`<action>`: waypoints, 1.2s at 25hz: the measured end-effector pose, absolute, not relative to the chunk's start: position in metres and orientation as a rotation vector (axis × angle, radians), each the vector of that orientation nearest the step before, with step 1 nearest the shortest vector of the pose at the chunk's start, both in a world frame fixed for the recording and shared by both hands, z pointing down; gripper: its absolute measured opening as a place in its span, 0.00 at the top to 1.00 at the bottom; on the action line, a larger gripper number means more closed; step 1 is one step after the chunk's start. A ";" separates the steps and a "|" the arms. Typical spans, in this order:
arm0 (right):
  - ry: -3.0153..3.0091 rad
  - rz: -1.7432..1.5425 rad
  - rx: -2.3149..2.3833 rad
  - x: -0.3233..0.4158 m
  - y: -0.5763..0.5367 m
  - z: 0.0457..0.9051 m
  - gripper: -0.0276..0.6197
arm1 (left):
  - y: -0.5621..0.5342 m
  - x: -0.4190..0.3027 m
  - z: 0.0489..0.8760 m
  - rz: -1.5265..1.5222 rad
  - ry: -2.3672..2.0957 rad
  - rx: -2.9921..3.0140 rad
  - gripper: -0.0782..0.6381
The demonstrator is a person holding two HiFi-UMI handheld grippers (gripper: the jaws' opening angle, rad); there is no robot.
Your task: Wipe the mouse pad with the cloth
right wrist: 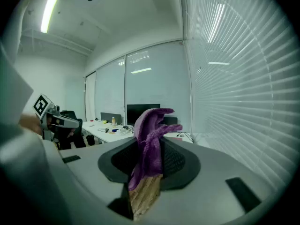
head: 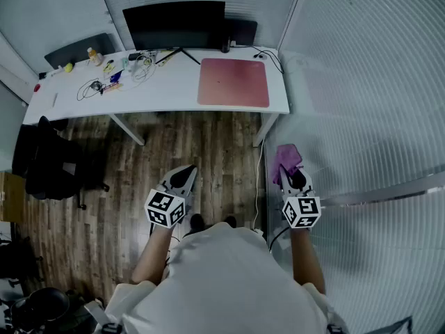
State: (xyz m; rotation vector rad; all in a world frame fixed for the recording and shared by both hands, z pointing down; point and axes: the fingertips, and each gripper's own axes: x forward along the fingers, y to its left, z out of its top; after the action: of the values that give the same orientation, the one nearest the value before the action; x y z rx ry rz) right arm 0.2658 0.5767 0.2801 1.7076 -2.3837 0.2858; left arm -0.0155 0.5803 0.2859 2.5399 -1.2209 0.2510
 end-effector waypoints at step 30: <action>-2.447 0.273 1.630 0.297 0.529 0.289 0.75 | 0.556 0.026 0.300 0.285 -1.295 2.496 0.87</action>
State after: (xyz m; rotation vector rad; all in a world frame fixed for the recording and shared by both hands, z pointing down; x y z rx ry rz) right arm 0.2975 0.5290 0.2888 1.6304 -2.4475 0.2726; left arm 0.0261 0.5559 0.2998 2.4955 -1.2953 0.2850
